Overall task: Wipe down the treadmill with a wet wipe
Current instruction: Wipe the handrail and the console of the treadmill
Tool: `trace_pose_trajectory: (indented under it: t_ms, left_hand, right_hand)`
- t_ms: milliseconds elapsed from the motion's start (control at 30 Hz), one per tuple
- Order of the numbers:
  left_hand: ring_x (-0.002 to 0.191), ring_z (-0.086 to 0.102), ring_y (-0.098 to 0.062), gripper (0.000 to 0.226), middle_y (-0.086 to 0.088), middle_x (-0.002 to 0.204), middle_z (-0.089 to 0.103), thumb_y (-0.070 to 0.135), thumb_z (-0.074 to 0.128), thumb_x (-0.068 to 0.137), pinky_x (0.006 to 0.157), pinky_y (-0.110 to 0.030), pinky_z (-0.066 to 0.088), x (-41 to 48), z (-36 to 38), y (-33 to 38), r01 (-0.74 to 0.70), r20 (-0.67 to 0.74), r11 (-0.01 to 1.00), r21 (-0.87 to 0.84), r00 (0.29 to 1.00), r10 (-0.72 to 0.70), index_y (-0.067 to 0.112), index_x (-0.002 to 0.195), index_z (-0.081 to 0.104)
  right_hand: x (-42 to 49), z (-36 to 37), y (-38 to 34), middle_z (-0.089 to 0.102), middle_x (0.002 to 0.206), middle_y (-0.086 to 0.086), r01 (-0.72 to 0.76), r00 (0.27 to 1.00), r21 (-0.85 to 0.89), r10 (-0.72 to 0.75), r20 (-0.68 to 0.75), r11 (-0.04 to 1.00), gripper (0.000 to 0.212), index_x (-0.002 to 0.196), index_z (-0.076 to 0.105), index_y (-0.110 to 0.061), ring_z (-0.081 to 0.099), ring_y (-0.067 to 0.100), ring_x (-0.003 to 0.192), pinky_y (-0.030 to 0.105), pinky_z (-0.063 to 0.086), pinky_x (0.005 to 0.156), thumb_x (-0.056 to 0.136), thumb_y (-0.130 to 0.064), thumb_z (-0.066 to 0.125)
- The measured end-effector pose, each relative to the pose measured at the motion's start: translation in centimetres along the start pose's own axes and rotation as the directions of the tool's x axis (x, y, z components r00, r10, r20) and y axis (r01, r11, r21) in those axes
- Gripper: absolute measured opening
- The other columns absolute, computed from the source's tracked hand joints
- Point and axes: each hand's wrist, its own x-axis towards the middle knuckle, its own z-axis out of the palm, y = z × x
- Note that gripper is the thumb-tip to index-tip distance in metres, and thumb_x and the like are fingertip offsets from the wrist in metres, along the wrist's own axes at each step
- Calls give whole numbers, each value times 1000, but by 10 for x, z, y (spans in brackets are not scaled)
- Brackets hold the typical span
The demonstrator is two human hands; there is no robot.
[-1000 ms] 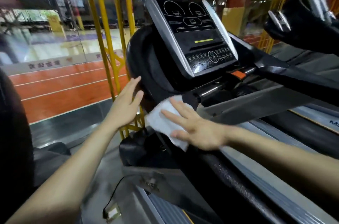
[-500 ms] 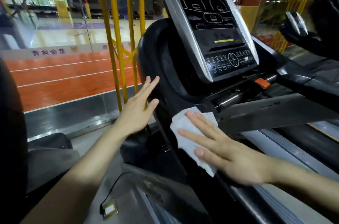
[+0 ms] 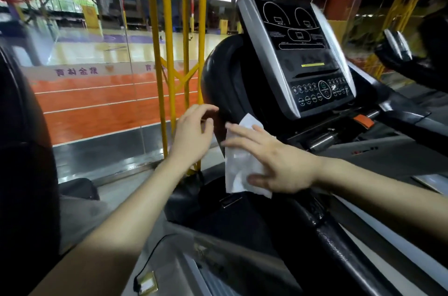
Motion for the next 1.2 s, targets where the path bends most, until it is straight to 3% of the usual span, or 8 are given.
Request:
trace_pose_trajectory:
  t_ms: [67, 167, 300, 433, 667, 833, 1000, 1200]
  left_hand:
    - [104, 59, -6, 24, 4, 117, 62, 9, 55, 104, 93, -30, 52, -12, 13, 18, -8, -195, 999, -36, 981, 1, 18, 121, 69]
    - [99, 58, -15, 15, 2, 108, 59, 9, 53, 103, 86, -34, 50, -40, 32, 51, -32, -349, 993, -112, 937, -9, 13, 109, 67]
    - [125, 54, -17, 30, 6, 132, 52, 34, 53, 104, 102, -43, 50, -80, 56, 78, -53, -170, 988, -144, 985, 28, 20, 126, 68]
    - [163, 2, -6, 61, 19, 176, 1, 49, 39, 107, 129, -36, 18, -113, 70, 91, 38, 46, 989, -141, 998, -32, 36, 166, 29]
    - [162, -12, -3, 69, 15, 178, -6, 55, 20, 106, 134, -46, -1, 13, 78, 35, 454, 61, 824, -340, 884, -463, 35, 171, 10]
    - [158, -18, 5, 63, 23, 175, -15, 55, 28, 111, 133, -40, -7, -53, 78, 53, 403, 144, 826, -394, 915, -377, 44, 168, 4]
    - [137, -9, 35, 62, 34, 165, -13, 46, 35, 114, 128, -27, -1, -70, 75, 60, 386, 189, 759, -524, 922, -338, 42, 167, 5]
    - [162, -12, -4, 60, 17, 177, -9, 39, 35, 116, 132, -30, -2, 26, 60, 41, 394, 137, 776, -493, 916, -378, 35, 169, 7]
  right_hand:
    - [9, 0, -8, -18, 176, -9, -136, 983, 142, 151, -106, 981, 110, 163, 20, -19, 1, 13, 165, 36, 26, 130, 80, -27, 92]
    - [1, 6, -7, -7, 173, -6, -299, 921, 259, 349, -174, 918, 144, 163, 10, -11, -10, 10, 162, 33, 15, 131, 59, -48, 103]
    - [-33, -14, 20, 2, 174, -14, -459, 883, 386, 459, 97, 800, 154, 169, 1, -26, 3, 0, 157, 31, 14, 131, 56, -62, 100]
    - [-61, -14, 42, -5, 177, -20, -481, 875, 374, 410, 256, 793, 160, 171, -2, -32, 0, -5, 159, 31, 12, 133, 50, -90, 85]
    - [-55, -1, 32, -4, 179, -6, -441, 897, 289, 404, 181, 850, 154, 171, -3, -25, -3, 9, 163, 34, 11, 133, 58, -89, 78]
    - [-28, -24, 32, 33, 171, -7, -365, 931, 296, 351, 103, 883, 138, 169, 21, -22, 34, 9, 155, 23, 26, 125, 62, -91, 74]
    - [0, -21, 38, 38, 170, -3, -326, 945, 292, 318, 78, 899, 128, 171, 16, -32, 38, 13, 155, 28, 31, 125, 71, -74, 84]
    - [0, -20, 52, 51, 160, -9, -300, 953, 339, 293, 72, 892, 100, 166, 32, -35, 48, 7, 146, 25, 33, 123, 83, -71, 76]
